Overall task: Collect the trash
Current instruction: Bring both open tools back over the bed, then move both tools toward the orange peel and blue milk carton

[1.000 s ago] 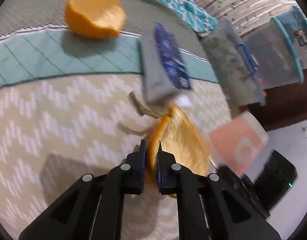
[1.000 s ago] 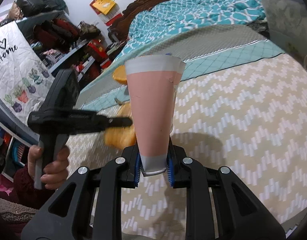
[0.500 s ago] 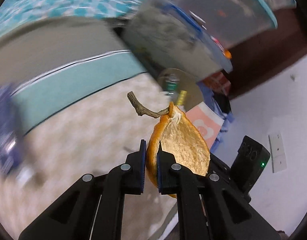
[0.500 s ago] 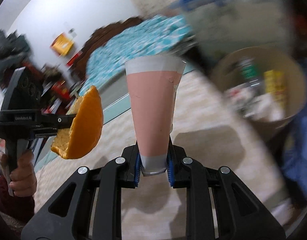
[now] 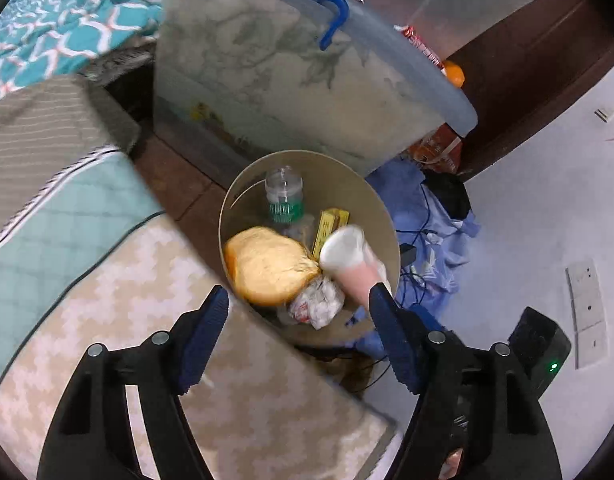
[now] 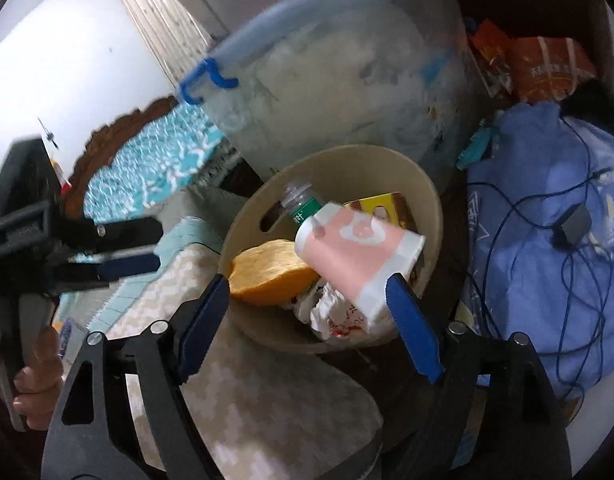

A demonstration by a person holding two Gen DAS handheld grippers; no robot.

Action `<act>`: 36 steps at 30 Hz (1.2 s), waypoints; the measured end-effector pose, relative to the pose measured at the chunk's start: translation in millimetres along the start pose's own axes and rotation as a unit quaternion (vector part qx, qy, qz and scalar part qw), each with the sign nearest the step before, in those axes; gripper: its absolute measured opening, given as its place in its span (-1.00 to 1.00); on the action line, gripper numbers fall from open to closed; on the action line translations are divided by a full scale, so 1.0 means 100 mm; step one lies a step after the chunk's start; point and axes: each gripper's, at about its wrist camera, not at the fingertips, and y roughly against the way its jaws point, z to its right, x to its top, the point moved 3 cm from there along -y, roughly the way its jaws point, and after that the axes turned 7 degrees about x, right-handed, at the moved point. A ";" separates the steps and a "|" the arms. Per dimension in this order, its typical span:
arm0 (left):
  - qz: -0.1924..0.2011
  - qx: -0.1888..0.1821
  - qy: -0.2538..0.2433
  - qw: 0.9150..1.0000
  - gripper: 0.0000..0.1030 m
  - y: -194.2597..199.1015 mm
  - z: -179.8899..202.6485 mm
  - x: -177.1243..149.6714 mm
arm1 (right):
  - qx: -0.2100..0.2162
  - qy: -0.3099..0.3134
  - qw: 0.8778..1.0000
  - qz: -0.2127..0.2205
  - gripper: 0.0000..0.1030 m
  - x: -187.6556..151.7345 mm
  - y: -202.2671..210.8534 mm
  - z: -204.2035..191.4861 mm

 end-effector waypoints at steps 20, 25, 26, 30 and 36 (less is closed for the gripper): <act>0.077 0.143 0.001 0.987 0.43 1.13 -0.83 -1.61 | 0.044 0.012 0.998 -0.040 0.56 -0.91 0.16 -1.16; 0.095 0.160 0.013 0.982 0.44 1.36 -0.93 -1.85 | 0.037 0.010 0.998 -0.039 0.56 -1.01 0.25 -1.37; 0.098 0.163 0.011 0.982 0.44 1.40 -0.94 -1.89 | 0.036 0.010 0.999 -0.039 0.56 -1.01 0.27 -1.40; 0.116 0.174 -0.002 0.978 0.44 1.55 -0.90 -2.00 | 0.030 0.016 0.999 -0.028 0.56 -1.03 0.41 -1.54; 0.147 0.170 -0.005 0.974 0.48 1.77 -0.85 -2.06 | 0.023 0.026 0.999 -0.013 0.56 -1.03 0.61 -1.68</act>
